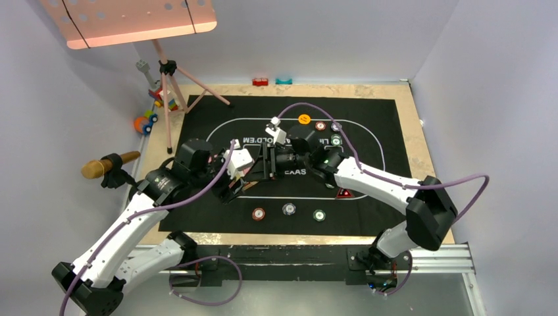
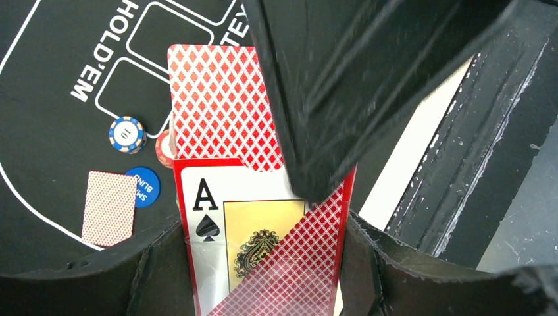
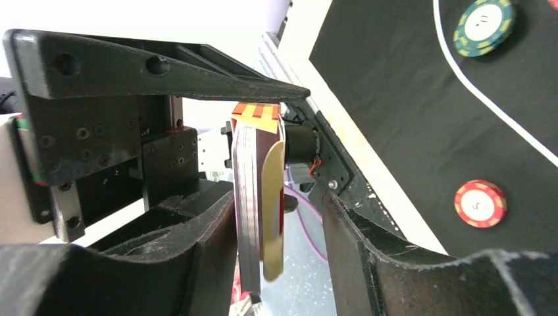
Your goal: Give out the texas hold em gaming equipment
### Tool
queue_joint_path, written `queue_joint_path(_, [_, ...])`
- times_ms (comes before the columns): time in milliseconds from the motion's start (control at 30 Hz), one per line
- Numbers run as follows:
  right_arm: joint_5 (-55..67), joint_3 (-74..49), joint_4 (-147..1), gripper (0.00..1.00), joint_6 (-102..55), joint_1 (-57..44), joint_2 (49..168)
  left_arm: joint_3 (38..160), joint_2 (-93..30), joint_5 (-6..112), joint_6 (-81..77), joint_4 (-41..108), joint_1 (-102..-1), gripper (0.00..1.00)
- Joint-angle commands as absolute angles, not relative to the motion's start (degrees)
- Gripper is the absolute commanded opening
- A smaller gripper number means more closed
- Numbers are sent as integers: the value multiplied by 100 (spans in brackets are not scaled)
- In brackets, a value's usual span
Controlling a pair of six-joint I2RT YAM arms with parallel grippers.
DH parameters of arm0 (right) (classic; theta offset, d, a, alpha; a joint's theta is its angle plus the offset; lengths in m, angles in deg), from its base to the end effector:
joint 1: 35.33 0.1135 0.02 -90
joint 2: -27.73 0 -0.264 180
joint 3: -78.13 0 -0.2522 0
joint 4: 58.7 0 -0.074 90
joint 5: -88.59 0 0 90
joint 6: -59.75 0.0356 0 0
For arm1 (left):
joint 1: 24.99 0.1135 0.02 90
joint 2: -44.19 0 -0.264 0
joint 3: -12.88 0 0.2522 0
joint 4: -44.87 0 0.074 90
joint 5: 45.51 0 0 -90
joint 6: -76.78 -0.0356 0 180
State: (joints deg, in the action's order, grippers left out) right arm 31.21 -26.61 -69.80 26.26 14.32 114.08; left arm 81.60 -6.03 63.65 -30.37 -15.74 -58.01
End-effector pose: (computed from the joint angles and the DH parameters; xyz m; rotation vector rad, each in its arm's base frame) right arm 0.2100 0.2768 0.2892 -0.3149 2.3306 1.6455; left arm 0.1363 -0.1025 0.3242 1.1343 2.0155 -0.5269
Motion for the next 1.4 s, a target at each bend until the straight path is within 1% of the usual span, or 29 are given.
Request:
queue_joint_path(0, [3150,-2530,-7465,52,2141,1161,11032,8177,-459,6564,-3119,-1447,-5780,29])
queue_joint_path(200, [3230,-2202,-7807,53,1889,1125,11222,8205,-513,6740,-3198,-1525,-5783,28])
queue_joint_path(367, [3246,-2228,-7805,51,1871,1110,11269,8259,-495,6840,-3255,-1631,-5778,26])
queue_joint_path(533, [3139,-2384,-7951,41,1772,913,11088,8277,-477,6887,-3248,-1646,-5784,24])
queue_joint_path(633, [2981,-2385,-8190,39,1585,826,10950,8301,-487,6921,-3207,-1616,-5783,21])
queue_joint_path(800, [2939,-2392,-8343,35,1485,770,10849,8334,-496,6957,-3144,-1581,-5778,20])
queue_joint_path(1133, [2853,-2254,-8432,20,1481,698,10587,8221,-453,6946,-3103,-1564,-5778,18])
queue_joint_path(1233, [2830,-2209,-8509,13,1453,625,10502,8208,-439,6941,-3098,-1552,-5775,18])
queue_joint_path(1367, [2814,-2114,-8631,9,1399,543,10415,8178,-408,6942,-3072,-1535,-5778,17])
